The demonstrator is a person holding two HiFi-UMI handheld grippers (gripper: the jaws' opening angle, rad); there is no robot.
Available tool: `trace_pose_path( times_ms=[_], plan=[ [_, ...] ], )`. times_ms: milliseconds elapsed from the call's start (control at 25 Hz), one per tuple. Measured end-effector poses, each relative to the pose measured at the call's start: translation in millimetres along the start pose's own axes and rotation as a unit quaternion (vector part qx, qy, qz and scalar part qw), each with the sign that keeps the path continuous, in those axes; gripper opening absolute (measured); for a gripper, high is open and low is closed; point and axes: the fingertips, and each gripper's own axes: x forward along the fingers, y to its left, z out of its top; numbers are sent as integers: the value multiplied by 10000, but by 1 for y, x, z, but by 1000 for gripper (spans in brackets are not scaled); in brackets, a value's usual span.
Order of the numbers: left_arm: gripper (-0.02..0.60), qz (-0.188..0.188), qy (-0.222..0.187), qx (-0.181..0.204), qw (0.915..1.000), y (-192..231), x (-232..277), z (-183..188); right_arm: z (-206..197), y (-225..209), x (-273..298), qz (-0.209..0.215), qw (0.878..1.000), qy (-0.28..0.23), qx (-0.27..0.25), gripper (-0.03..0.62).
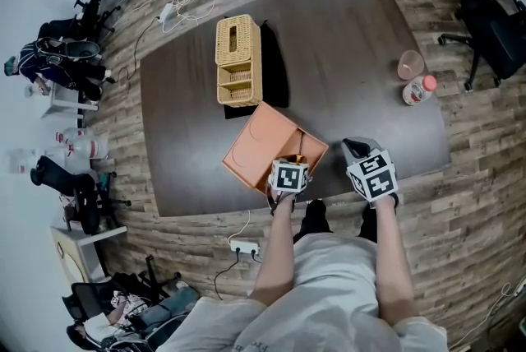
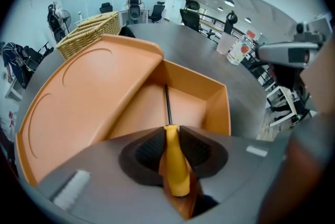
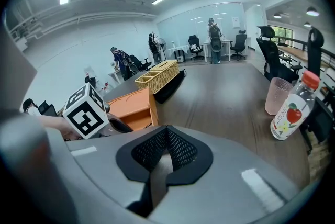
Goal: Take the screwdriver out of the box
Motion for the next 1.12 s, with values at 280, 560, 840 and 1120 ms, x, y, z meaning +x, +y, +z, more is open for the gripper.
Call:
trace_pose_path(
  times_ms=[280, 560, 840, 1120],
  plan=[
    [140, -158, -85, 3, 9998, -4, -1, 0, -2, -2, -2, -32, 10000, 11, 27, -2],
    [137, -204, -260, 223, 9992, -7, -5, 2, -2, 6, 1, 40, 10000, 8, 3, -2],
    [135, -108, -452, 183, 9987, -5, -14, 3, 0, 11, 0, 104, 9999, -21, -61, -3],
    [133, -16, -787, 130, 9968, -3, -28, 4, 3, 21, -1, 212, 9996, -49, -172, -2]
  ],
)
